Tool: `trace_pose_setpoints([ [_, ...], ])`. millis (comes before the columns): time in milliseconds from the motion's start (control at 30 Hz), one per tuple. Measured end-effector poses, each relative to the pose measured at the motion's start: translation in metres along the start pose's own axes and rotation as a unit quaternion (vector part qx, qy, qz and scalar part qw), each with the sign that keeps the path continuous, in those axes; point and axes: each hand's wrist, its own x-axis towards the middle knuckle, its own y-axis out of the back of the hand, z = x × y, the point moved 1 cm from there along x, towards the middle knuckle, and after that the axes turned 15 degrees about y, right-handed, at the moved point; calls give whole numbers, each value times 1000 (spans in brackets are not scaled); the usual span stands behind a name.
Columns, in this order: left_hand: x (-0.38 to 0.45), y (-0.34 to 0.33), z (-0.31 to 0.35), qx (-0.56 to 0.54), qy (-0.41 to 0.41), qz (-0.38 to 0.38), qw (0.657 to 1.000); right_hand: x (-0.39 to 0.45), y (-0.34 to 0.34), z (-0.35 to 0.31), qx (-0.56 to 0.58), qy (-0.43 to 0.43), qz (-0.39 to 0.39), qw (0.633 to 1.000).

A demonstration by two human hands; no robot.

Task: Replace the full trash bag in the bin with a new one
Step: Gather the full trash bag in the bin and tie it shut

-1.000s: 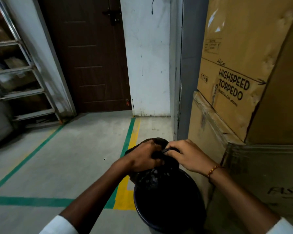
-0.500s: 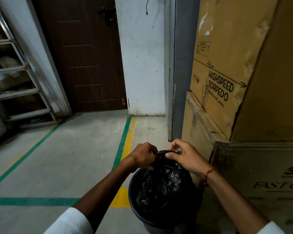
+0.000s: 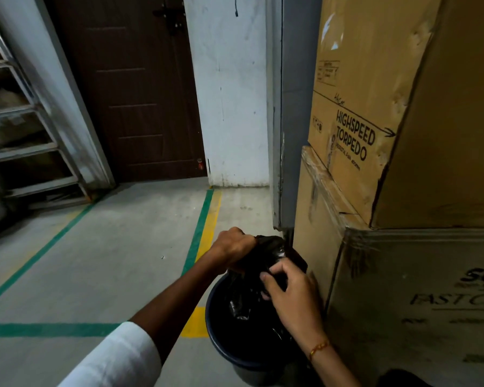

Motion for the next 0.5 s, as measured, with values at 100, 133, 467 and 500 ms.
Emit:
trace_pose_setpoints([
  [100, 6, -4, 1, 54, 5, 42, 998, -9, -15, 2, -13, 11, 23, 1000],
  [133, 6, -4, 0, 59, 1, 61, 996, -10, -17, 2, -5, 6, 28, 1000],
  [467, 9, 0, -5, 205, -51, 114, 971, -8, -31, 3, 12, 38, -27, 999],
  [500, 8, -1, -6, 230, -63, 129, 963, -7, -33, 4, 16, 35, -37, 999],
])
